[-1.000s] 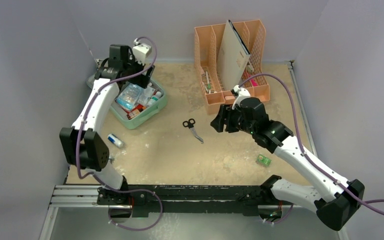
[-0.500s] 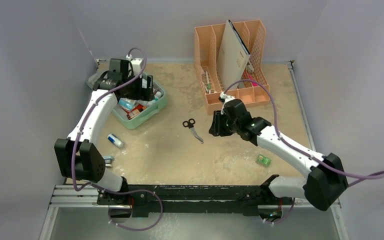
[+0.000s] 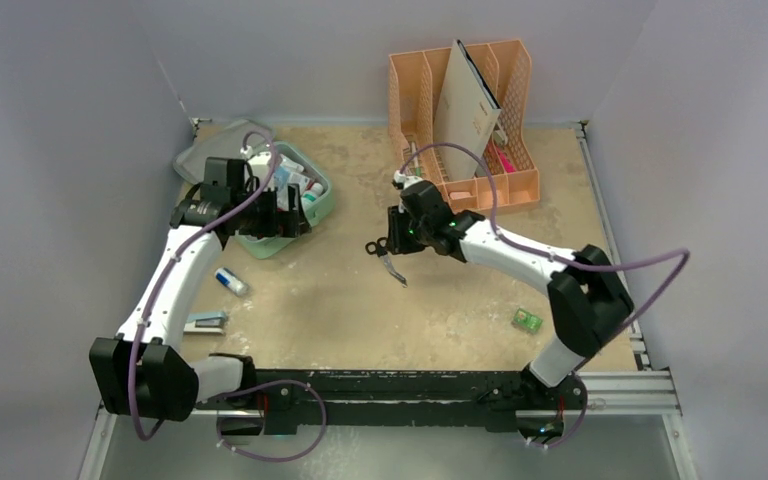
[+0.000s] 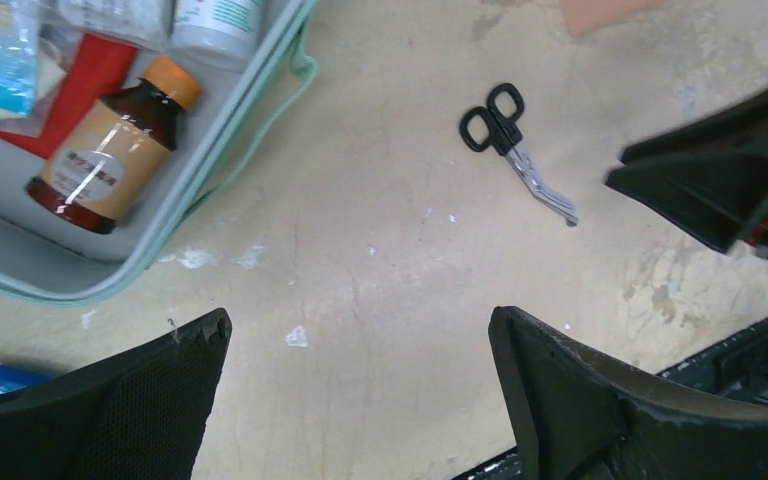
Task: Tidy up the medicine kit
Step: Place the medical item at the medicine box, then move the scissors to the center of the board.
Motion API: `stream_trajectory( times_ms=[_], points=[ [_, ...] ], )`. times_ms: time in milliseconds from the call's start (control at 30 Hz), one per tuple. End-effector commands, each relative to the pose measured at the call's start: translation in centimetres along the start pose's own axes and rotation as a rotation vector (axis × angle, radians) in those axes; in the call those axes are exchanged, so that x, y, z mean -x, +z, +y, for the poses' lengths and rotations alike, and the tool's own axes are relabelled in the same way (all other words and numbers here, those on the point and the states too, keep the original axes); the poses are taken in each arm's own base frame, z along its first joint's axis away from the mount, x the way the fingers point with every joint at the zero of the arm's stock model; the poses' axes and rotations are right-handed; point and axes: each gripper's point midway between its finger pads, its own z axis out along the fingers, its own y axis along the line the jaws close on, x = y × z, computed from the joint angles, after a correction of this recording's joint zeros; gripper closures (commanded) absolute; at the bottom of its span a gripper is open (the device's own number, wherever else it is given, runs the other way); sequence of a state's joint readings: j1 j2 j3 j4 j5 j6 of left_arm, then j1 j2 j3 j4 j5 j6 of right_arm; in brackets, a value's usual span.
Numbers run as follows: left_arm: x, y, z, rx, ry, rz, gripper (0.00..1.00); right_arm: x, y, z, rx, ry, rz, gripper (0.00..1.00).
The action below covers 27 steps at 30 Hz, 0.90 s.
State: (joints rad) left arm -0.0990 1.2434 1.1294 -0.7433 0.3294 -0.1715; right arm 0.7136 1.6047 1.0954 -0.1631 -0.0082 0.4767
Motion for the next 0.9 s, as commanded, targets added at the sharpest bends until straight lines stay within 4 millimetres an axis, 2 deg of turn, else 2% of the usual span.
stream_trajectory(
  times_ms=[0, 67, 200, 367, 667, 867],
  points=[
    [0.3, -0.1, -2.3, -0.142, -0.014, -0.043, 0.0, 2.7, 1.9, 0.5, -0.035, -0.061, -0.042, 0.68],
    [0.2, -0.2, -2.7, -0.166, 0.001, -0.053, 0.0, 2.8, 2.9, 0.3, -0.047, -0.073, -0.024, 0.68],
    [-0.5, 0.0, -1.5, -0.111, 0.027, -0.058, 0.0, 3.0, 4.7, 0.3, -0.052, -0.111, 0.003, 0.69],
    [-0.1, -0.5, -0.9, -0.065, 0.045, -0.092, 0.04, 2.9, 6.8, 0.2, -0.064, -0.136, 0.042, 0.69],
    [0.5, -1.8, 0.1, 0.011, 0.057, -0.141, 0.08, 2.3, 9.0, -0.5, -0.099, -0.181, 0.11, 0.69],
    [0.9, -2.2, 1.2, 0.084, 0.001, -0.175, 0.13, 0.1, 10.2, -1.4, -0.135, -0.229, 0.199, 0.69]
  ],
)
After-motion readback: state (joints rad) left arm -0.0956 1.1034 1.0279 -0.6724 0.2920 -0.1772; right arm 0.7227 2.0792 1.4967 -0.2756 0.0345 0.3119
